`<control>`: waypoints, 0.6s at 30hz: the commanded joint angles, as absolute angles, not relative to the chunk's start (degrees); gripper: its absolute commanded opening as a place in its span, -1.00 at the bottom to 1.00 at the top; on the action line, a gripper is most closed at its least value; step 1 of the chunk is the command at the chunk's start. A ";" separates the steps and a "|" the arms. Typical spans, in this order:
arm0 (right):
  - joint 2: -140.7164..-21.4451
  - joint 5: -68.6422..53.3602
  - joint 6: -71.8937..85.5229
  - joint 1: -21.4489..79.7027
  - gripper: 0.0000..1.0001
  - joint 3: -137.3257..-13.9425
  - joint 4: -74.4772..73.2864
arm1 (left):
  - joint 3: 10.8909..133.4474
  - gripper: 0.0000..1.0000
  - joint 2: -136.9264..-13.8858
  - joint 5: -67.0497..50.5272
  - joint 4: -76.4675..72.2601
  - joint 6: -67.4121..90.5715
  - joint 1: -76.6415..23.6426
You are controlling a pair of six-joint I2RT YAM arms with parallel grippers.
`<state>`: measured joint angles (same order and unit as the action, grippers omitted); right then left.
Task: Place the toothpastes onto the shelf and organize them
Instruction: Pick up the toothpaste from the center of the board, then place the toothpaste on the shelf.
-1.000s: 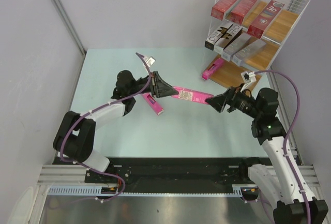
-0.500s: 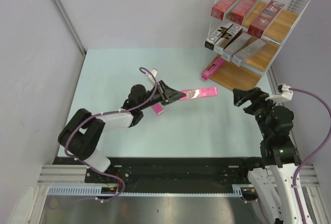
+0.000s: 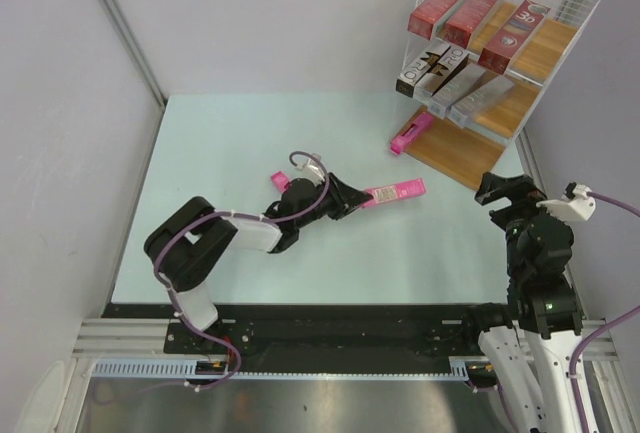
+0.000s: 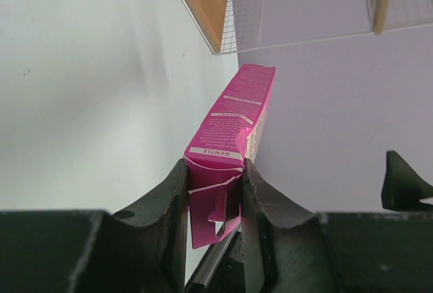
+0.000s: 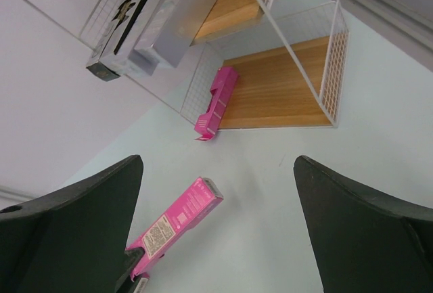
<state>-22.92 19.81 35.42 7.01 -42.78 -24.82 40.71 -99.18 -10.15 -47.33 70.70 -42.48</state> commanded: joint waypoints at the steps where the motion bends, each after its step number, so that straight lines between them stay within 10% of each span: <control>1: -22.15 23.64 36.04 7.03 0.99 -44.47 -24.87 | 48.75 -1.00 -104.74 -6.42 -50.27 73.30 -43.85; 18: -21.27 23.29 36.04 7.47 0.99 -45.09 -25.31 | 83.57 -1.00 -132.88 3.07 -42.81 81.82 -47.90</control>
